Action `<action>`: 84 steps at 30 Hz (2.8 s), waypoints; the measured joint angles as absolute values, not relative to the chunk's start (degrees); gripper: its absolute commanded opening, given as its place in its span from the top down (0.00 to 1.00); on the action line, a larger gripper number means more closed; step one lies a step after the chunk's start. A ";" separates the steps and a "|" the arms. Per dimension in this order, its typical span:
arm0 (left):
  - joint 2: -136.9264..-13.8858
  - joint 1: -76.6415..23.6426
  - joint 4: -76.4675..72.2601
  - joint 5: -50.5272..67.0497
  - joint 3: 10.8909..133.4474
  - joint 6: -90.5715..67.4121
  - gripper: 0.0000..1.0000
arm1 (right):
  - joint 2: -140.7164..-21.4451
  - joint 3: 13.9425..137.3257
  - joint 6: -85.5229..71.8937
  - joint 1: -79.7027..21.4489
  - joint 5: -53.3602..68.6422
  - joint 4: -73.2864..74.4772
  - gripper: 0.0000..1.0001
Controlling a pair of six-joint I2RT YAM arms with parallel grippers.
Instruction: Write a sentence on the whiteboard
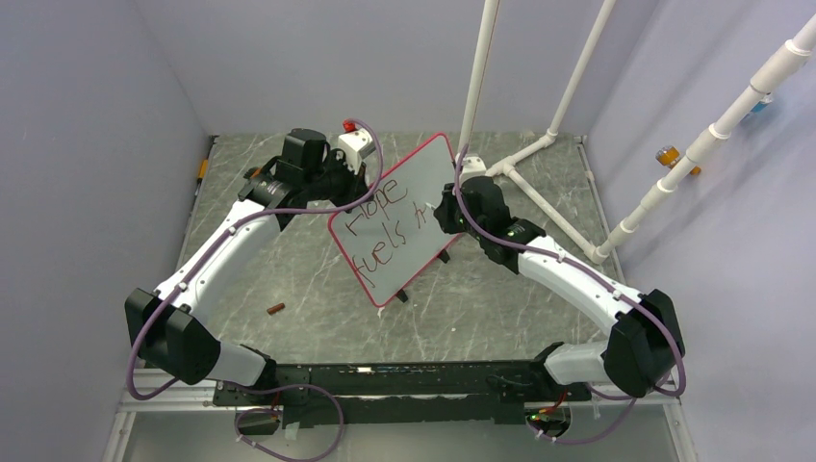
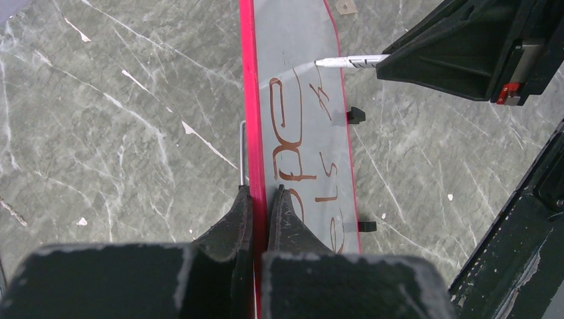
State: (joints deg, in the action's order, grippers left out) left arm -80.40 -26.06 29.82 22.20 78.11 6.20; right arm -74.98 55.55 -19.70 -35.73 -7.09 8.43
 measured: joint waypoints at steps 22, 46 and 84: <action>-80.40 -26.00 30.09 21.56 78.11 6.15 1.00 | -74.98 53.52 -20.78 -35.38 -4.23 7.03 1.00; -80.40 -26.09 29.76 22.44 78.11 6.15 1.00 | -74.43 56.62 -20.40 -35.51 -8.36 9.78 1.00; -80.40 -26.06 29.82 22.17 78.11 6.13 1.00 | -76.60 57.08 -20.03 -33.39 -5.85 9.26 1.00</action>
